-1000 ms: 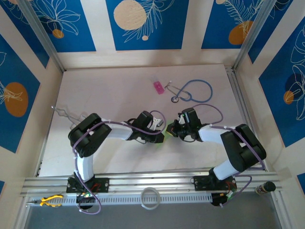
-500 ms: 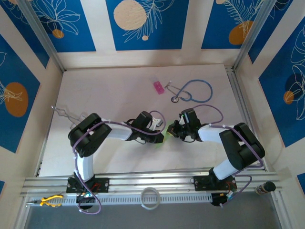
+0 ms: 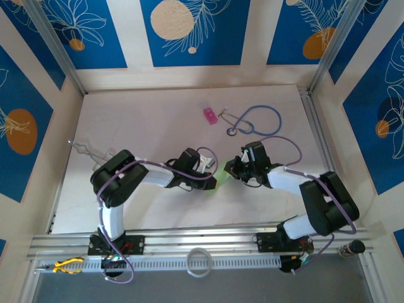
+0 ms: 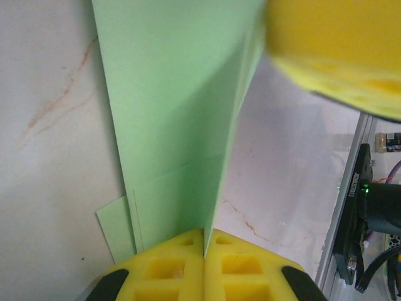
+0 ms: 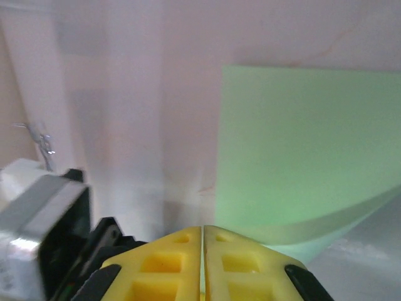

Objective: Fold a paper plane with a square sheet of paper (pick it up from the middle)
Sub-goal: Fold the wing for the fifth time at the center of the table.

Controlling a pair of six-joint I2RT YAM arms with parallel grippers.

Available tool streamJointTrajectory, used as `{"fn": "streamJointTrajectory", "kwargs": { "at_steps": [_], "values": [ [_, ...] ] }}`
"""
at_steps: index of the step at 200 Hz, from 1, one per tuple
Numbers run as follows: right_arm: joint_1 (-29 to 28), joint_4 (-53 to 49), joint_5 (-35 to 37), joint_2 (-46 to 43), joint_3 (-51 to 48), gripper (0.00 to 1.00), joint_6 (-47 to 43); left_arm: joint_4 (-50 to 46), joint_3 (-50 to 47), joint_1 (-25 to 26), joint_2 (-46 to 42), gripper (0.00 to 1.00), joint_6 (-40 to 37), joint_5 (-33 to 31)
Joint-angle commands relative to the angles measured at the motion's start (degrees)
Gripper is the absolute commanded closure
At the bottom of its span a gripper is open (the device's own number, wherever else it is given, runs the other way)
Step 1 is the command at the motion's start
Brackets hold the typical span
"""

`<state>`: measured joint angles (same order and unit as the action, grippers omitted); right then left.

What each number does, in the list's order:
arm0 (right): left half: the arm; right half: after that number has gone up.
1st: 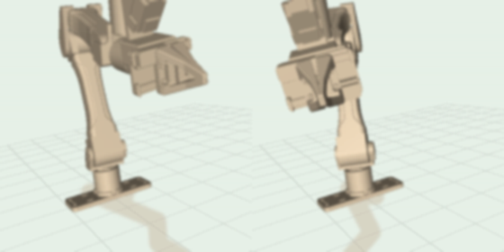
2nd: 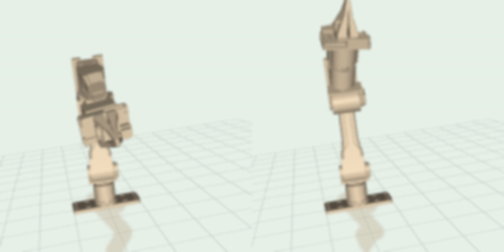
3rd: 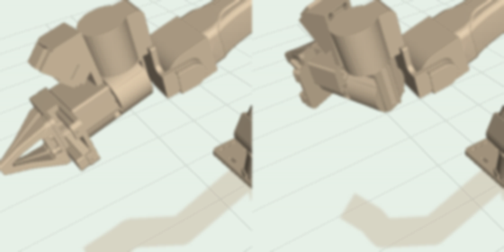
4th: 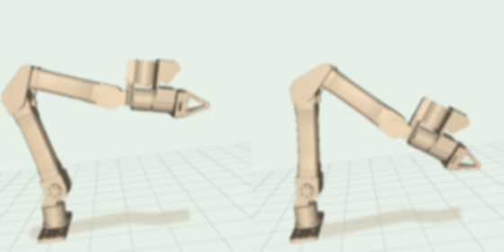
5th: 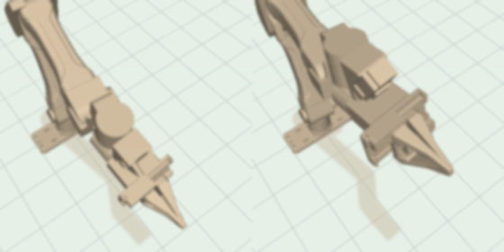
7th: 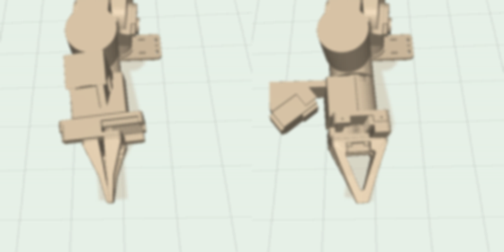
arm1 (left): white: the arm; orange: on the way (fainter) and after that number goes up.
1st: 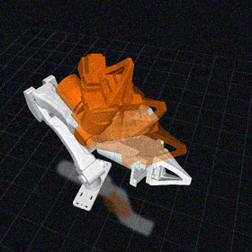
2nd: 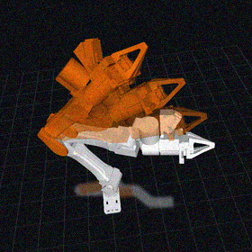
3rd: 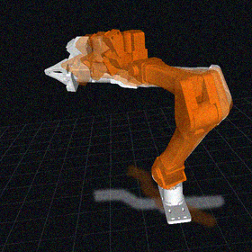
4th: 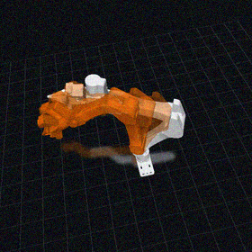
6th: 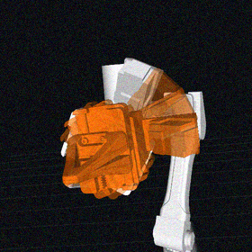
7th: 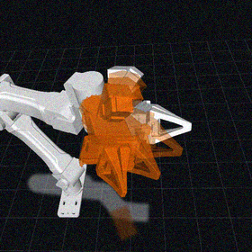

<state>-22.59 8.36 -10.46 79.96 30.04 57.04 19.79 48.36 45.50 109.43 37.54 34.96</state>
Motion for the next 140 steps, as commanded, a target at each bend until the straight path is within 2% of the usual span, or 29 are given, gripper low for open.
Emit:
{"fn": "streamJointTrajectory", "kwargs": {
  "at_steps": [1, 70, 140],
  "values": [
    [1.18, -1.12, 0.02, -3.09, -3.15, 0.89, -1.61, -3.27, -1.8, -0.06, 3.28, 1.0, 0.86, -0.32],
    [0.63, 5.32, -7.24, 0.53, -3.6, 0.96, -3.06, -4.09, -0.74, -0.01, 4.59, 1.0, 1.4, 1.13],
    [0.35, 7.66, -5.06, 5.5, -2.63, 0.98, -2.08, -4.2, -0.98, -0.06, 4.35, 1.0, 1.43, 1.09]
  ]
}}
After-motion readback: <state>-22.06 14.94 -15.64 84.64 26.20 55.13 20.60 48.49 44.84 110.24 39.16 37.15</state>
